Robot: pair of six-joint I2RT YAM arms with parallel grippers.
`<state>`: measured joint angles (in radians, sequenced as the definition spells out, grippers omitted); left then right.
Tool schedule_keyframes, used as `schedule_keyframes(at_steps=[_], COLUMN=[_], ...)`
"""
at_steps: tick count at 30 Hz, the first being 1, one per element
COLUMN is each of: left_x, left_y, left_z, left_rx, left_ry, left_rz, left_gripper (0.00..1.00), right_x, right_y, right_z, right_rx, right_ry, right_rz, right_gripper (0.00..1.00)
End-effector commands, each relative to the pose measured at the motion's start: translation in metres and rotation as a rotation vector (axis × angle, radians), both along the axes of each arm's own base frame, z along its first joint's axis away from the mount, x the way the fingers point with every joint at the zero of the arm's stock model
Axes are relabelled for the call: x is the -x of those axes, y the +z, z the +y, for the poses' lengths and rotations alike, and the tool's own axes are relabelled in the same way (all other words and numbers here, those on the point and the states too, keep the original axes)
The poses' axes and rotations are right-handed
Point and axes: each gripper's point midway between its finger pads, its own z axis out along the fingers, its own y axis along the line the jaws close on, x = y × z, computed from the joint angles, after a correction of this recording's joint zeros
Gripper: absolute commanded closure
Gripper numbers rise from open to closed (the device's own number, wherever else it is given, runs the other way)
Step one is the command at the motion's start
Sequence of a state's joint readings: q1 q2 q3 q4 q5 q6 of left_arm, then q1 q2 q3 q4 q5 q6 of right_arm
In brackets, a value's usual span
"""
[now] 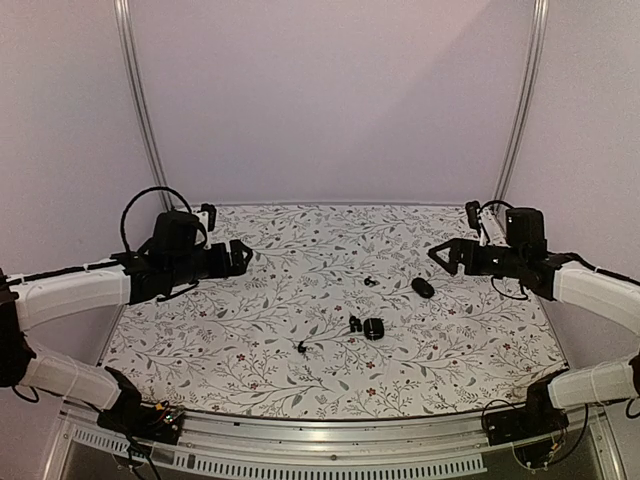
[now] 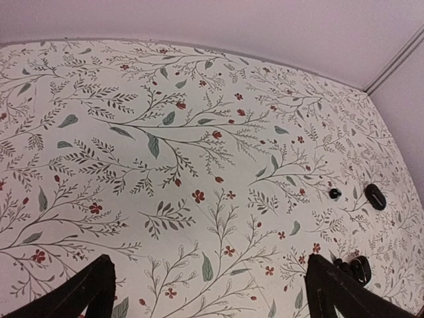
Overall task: Insert the wireless bluetooth earbuds into the charging case
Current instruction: Pick up the charging case from the center of the board.
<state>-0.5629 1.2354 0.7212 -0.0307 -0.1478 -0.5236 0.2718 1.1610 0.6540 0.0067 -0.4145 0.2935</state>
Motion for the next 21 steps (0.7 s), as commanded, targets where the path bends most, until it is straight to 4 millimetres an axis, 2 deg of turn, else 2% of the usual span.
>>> schedule_keyframes(at_steps=[1,5,6,9,11,16,19,21], left_x=[0.0,0.003,0.004,0.003,0.003,0.002,0.0,0.001], left_y=[-0.006,-0.012,-0.012,-0.013,-0.013,-0.011,-0.011,-0.011], left_z=[-0.009,-0.015,-0.017,-0.014,-0.013,-0.019,-0.015,-0.012], left_rx=[-0.025,-0.01,-0.009,-0.019,-0.021,-0.013,-0.029,-0.038], left_ry=[-0.038,-0.074,-0.08,-0.069,-0.069,-0.091,-0.073,-0.063], left_rz=[0.021,0.037,0.037,0.037,0.035,0.029,0.03,0.028], left_gripper=[0.0,0.0,0.0,0.0,0.0,0.0,0.0,0.0], right_x=[0.022,0.029,0.031,0.029,0.016,-0.026,-0.048,-0.055], right_y=[0.001,-0.021,-0.032,-0.051,-0.059,-0.054,-0.074,-0.089], right_z=[0.046,0.065,0.07,0.07,0.056,0.039,0.022,0.016], right_rx=[0.017,0.072,0.09,0.148,0.202,0.327,0.452,0.517], right_ry=[0.24,0.322,0.334,0.304,0.2,0.063,0.004,-0.001], right_rz=[0.025,0.112,0.15,0.203,0.212,0.192,0.226,0.251], right_gripper=[0.01,0.01,0.01,0.01,0.01,0.02,0.05,0.07])
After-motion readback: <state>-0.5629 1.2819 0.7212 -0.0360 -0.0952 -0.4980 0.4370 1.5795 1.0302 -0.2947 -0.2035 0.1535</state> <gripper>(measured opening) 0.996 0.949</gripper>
